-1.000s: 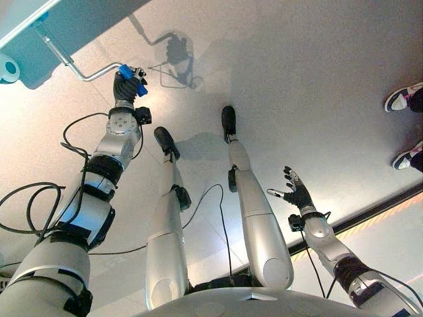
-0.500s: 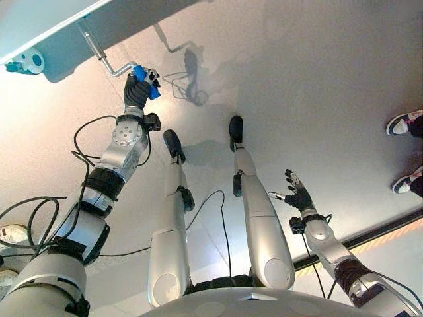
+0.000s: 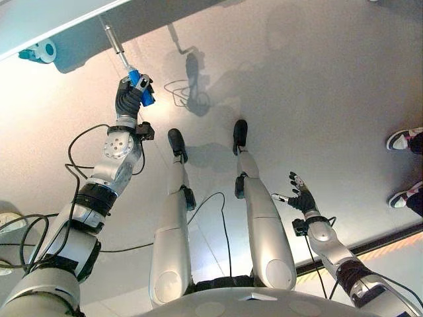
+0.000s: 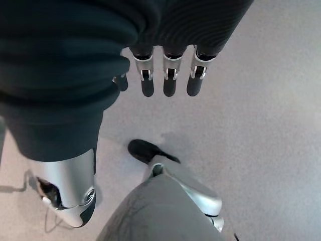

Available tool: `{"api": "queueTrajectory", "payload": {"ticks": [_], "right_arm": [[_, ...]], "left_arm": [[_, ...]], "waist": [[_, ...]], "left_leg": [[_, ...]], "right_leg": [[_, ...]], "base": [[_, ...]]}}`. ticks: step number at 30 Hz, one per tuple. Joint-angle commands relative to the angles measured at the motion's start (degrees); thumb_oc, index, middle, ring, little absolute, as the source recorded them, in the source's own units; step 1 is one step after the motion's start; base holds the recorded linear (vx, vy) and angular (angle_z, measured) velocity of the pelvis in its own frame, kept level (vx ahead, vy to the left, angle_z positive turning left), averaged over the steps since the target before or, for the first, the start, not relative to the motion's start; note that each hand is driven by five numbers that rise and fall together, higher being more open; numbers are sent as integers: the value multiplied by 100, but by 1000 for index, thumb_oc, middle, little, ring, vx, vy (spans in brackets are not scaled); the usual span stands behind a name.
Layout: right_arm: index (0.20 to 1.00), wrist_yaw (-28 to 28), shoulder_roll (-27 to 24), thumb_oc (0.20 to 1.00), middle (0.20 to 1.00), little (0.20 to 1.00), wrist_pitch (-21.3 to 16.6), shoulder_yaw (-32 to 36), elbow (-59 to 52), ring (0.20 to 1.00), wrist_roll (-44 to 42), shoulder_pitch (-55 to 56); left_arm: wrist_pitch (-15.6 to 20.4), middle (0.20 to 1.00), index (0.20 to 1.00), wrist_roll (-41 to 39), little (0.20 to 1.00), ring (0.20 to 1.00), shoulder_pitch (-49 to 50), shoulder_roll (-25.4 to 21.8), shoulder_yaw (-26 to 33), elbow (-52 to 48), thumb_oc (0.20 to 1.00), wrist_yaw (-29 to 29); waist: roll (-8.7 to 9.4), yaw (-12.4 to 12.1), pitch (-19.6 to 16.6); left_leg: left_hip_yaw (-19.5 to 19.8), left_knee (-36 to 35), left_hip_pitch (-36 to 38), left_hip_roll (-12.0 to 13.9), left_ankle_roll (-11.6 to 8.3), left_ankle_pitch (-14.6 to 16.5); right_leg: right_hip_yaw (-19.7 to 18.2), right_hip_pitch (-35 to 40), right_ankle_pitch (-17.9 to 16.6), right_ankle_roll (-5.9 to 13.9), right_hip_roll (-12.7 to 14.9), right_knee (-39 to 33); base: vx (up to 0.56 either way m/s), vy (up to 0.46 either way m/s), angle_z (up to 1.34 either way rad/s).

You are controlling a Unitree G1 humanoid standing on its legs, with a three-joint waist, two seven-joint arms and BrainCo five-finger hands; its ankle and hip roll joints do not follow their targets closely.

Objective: Raise the hospital bed

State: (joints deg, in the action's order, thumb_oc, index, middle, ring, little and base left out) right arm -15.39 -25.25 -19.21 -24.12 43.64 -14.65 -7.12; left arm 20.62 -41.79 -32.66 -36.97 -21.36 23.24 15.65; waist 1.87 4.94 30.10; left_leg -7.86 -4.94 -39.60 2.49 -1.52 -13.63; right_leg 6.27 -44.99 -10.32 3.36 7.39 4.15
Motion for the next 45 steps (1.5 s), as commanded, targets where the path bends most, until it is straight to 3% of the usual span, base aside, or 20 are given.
{"api": "queueTrajectory", "payload": {"ticks": [1, 20, 33, 34, 35, 37, 38, 39, 45], "right_arm": [[1000, -58, -139, 1000, 1000, 1000, 56, 184, 13, 1000, 82, 426], [1000, -74, -66, 1000, 1000, 1000, 36, 87, 121, 1000, -52, 355], [1000, -38, 17, 1000, 1000, 1000, -41, -180, 69, 1000, -273, 259], [1000, -35, 19, 1000, 1000, 1000, -40, -226, 69, 1000, -288, 260], [1000, -33, 16, 1000, 1000, 1000, -46, -232, 49, 1000, -285, 234], [1000, -23, 4, 1000, 1000, 1000, -52, -285, 29, 1000, -318, 241], [1000, -17, -1, 1000, 1000, 1000, -56, -294, 12, 1000, -324, 211], [1000, -14, 0, 1000, 1000, 1000, -60, -329, -8, 1000, -336, 232], [1000, -4, -26, 1000, 1000, 1000, -95, -416, -110, 1000, -373, 224]], "left_arm": [[500, 200, 200, 32, 200, 200, -12, -286, 622, -293, 200, 58], [239, 200, 200, -53, 200, 200, -52, -352, 913, 1273, 200, 119], [-142, 200, 200, 362, 200, 200, -1038, -395, 454, 3030, 200, 122], [-178, 200, 200, 430, 200, 200, -1097, -388, 396, 3161, 200, 114], [-190, 200, 200, 471, 200, 200, -1184, -403, 365, 3221, 200, 109], [-226, 200, 200, 516, 200, 200, -1303, -385, 316, 3427, 200, 95], [-235, 200, 200, 539, 200, 200, -1373, -382, 309, 3504, 200, 104], [-259, 200, 200, 557, 200, 200, -1392, -363, 289, 3593, 200, 89], [-395, 200, 200, 847, 200, 200, -1701, -307, 165, 4101, 200, 87]], "waist": [[-142, 6, -31], [145, -99, -31], [374, 62, -31], [378, 79, -31], [392, 99, -31], [397, 132, -31], [409, 151, -31], [402, 162, -31], [459, 272, -31]], "left_leg": [[1, 420, 157, -150, -22, 402], [146, 536, -68, -204, 32, 465], [74, 511, -256, -188, 36, 493], [128, 480, -111, -178, -4, 668], [52, 503, -278, -176, 33, 493], [100, 475, -143, -159, -9, 664], [16, 503, -320, -158, 25, 484], [70, 460, -162, -154, -15, 655], [-24, 439, -198, -107, -32, 643]], "right_leg": [[29, 161, 274, 444, 224, 411], [207, 251, 314, 477, 328, 327], [135, 81, 265, 505, 297, 224], [70, 193, 436, 557, 274, 240], [116, 39, 255, 503, 289, 219], [34, 125, 421, 556, 262, 257], [61, -35, 242, 503, 273, 235], [-2, 81, 416, 559, 245, 252], [-90, -35, 407, 554, 195, 264]], "base": [[7, 26, 12], [9, 20, 8], [12, 11, 2], [0, 0, 0], [0, 0, 0], [4, 3, -2], [80, 11, -4], [8, -4, -6], [13, -19, -7]]}}
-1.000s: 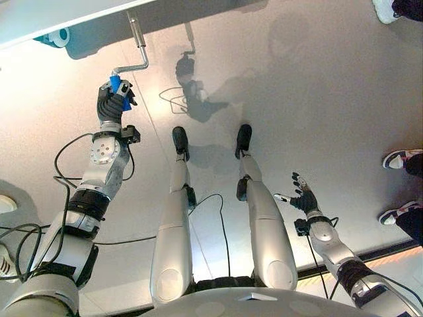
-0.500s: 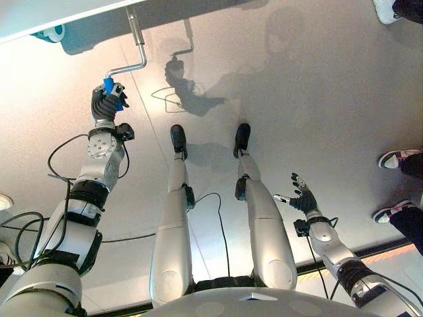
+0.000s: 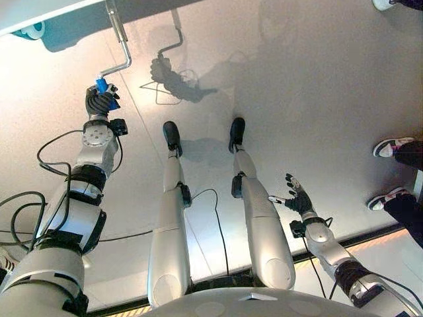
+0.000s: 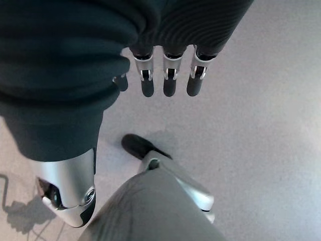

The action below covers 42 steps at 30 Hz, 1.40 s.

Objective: Raise the hospital bed

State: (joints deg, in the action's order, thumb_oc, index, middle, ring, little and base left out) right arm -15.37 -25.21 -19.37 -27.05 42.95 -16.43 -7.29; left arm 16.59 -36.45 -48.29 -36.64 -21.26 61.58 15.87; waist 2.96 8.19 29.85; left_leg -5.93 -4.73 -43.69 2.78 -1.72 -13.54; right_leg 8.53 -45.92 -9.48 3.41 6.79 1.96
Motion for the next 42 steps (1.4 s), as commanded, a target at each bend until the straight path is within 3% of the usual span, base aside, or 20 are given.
{"api": "queueTrajectory", "payload": {"ticks": [1, 13, 27, 42], "right_arm": [[1000, 4, -57, 1000, 1000, 1000, -90, -158, -79, 1000, -201, 231], [1000, 33, -270, 1000, 1000, 1000, -183, -235, -371, 1000, -192, 340], [1000, 28, -405, 1000, 1000, 1000, -252, -282, -494, 1000, -154, 394], [1000, 10, -480, 1000, 1000, 1000, -238, -207, -427, 1000, 30, 432]], "left_arm": [[-34, 200, 200, 376, 200, 200, -268, -300, 109, 394, 200, 71], [-184, 200, 200, 948, 200, 200, -670, -86, -70, 685, 200, 184], [-109, 200, 200, 1088, 200, 200, -1213, 130, -345, 642, 200, 243], [317, 200, 200, 465, 200, 200, -1179, 495, -412, -308, 200, 153]], "waist": [[359, -7, -6], [361, 303, -6], [309, 648, -6], [-15, 820, -6]], "left_leg": [[-250, 403, 195, -120, -18, 623], [-525, 388, 108, 4, -76, 590], [-987, 325, 247, 206, -193, 566], [-1270, 365, 657, 290, -290, 619]], "right_leg": [[-353, 4, 319, 539, 234, 485], [-664, -408, 250, 506, 62, 599], [-1063, -740, 218, 472, -259, 708], [-1304, -596, 259, 420, -491, 772]], "base": [[-4, -7, -13], [-11, -23, -13], [-9, -14, -17], [8, -33, -12]]}}
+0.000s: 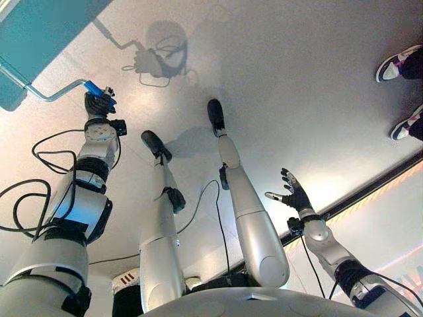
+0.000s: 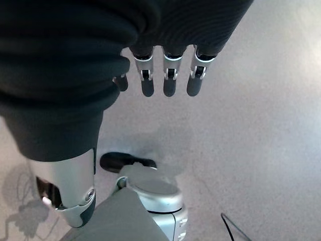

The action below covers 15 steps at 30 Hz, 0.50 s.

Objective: Raise the hospital bed

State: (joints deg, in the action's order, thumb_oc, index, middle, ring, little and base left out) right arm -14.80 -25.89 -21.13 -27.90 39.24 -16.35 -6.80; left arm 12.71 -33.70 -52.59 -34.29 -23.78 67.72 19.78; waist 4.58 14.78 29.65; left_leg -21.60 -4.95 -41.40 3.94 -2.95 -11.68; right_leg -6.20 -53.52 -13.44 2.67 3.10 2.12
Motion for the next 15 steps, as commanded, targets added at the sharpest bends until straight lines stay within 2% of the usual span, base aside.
{"api": "queueTrajectory", "payload": {"ticks": [1, 3, 12, 15], "right_arm": [[1000, -50, -414, 1000, 1000, 1000, -64, -110, -62, 1000, 35, 398], [1000, -65, -412, 1000, 1000, 1000, -55, -45, -7, 1000, 75, 445], [1000, -126, -322, 1000, 1000, 1000, -3, 122, 253, 1000, 132, 502], [1000, -127, -280, 1000, 1000, 1000, 26, 165, 309, 1000, 152, 506]], "left_arm": [[713, 200, 200, 141, 200, 200, -726, 283, -159, -973, 200, -255], [786, 200, 200, -37, 200, 200, -573, 371, -135, -1240, 200, -315], [926, 200, 200, -135, 200, 200, 4, 322, -139, -2122, 200, -332], [942, 200, 200, -136, 200, 200, 210, 289, -117, -2347, 200, -346]], "waist": [[-199, 159, 14], [-323, 123, 14], [-594, -79, 14], [-631, -126, 14]], "left_leg": [[305, 392, 445, 171, -166, 436], [344, 391, 533, 147, -156, 443], [544, 370, 775, 32, -118, 434], [592, 350, 846, 9, -109, 425]], "right_leg": [[168, 185, 663, 485, -123, 752], [187, 279, 671, 470, -109, 747], [346, 620, 712, 450, -7, 743], [398, 722, 721, 454, 35, 740]], "base": [[0, 0, 0], [0, 0, 0], [2, -10, 1], [-2, 1, 17]]}}
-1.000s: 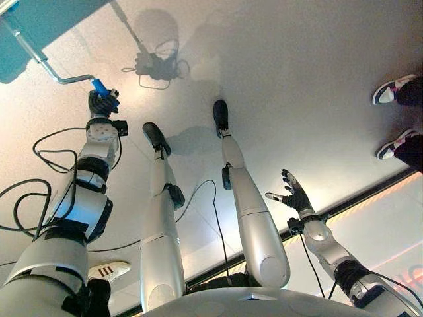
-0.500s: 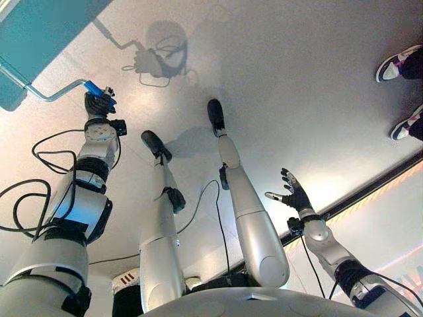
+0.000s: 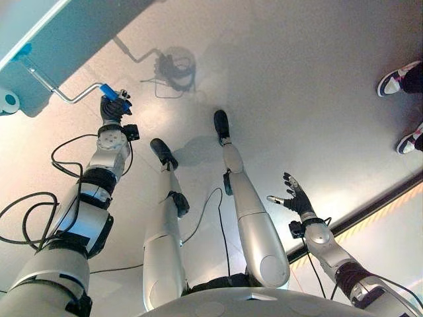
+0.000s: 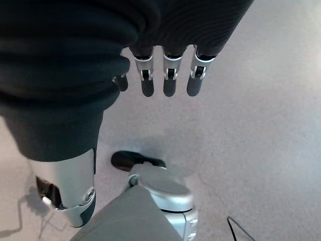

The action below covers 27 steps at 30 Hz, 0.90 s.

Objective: Raise the hospital bed

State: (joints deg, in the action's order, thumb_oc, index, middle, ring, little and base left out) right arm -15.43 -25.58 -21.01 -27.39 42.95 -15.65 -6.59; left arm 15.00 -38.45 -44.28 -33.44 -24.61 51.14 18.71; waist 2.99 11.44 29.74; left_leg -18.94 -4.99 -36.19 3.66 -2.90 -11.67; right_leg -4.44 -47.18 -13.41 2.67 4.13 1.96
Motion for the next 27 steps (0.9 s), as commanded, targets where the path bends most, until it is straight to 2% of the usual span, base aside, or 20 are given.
{"api": "queueTrajectory", "payload": {"ticks": [1, 4, 5, 15, 27], "right_arm": [[1000, -65, -311, 1000, 1000, 1000, 15, 113, -61, 1000, 83, 485], [1000, -97, -293, 1000, 1000, 1000, 48, 195, -1, 1000, 99, 455], [1000, -92, -295, 1000, 1000, 1000, 46, 214, -7, 1000, 112, 434], [1000, -136, -259, 1000, 1000, 1000, 120, 375, -30, 1000, 178, 405], [1000, -163, -217, 1000, 1000, 1000, 178, 453, 77, 1000, 272, 455]], "left_arm": [[712, 200, 200, 340, 200, 200, -619, 204, -34, -689, 200, -239], [795, 200, 200, 260, 200, 200, -340, 89, 59, -1154, 200, -263], [807, 200, 200, 253, 200, 200, -322, 57, 75, -1226, 200, -262], [959, 200, 200, 186, 200, 200, 275, -221, 361, -2160, 200, -208], [1017, 200, 200, 48, 200, 200, 892, -393, 781, -2449, 200, -185]], "waist": [[-472, 209, 5], [-523, 93, 5], [-507, 81, 5], [-494, -193, 5], [-421, -441, 5]], "left_leg": [[326, 353, 326, 37, -114, 424], [403, 314, 431, -7, -99, 404], [340, 342, 295, -9, -58, 235], [639, 303, 355, -89, -9, 198], [855, 365, 252, -185, 41, 203]], "right_leg": [[223, 89, 719, 454, -67, 756], [319, 246, 721, 459, 8, 721], [359, 145, 530, 408, 23, 694], [625, 413, 579, 430, 238, 662], [902, 586, 649, 464, 459, 662]], "base": [[-3, 7, 19], [-36, 24, 9], [-91, -3, 5], [-12, 25, 14], [1, 26, 13]]}}
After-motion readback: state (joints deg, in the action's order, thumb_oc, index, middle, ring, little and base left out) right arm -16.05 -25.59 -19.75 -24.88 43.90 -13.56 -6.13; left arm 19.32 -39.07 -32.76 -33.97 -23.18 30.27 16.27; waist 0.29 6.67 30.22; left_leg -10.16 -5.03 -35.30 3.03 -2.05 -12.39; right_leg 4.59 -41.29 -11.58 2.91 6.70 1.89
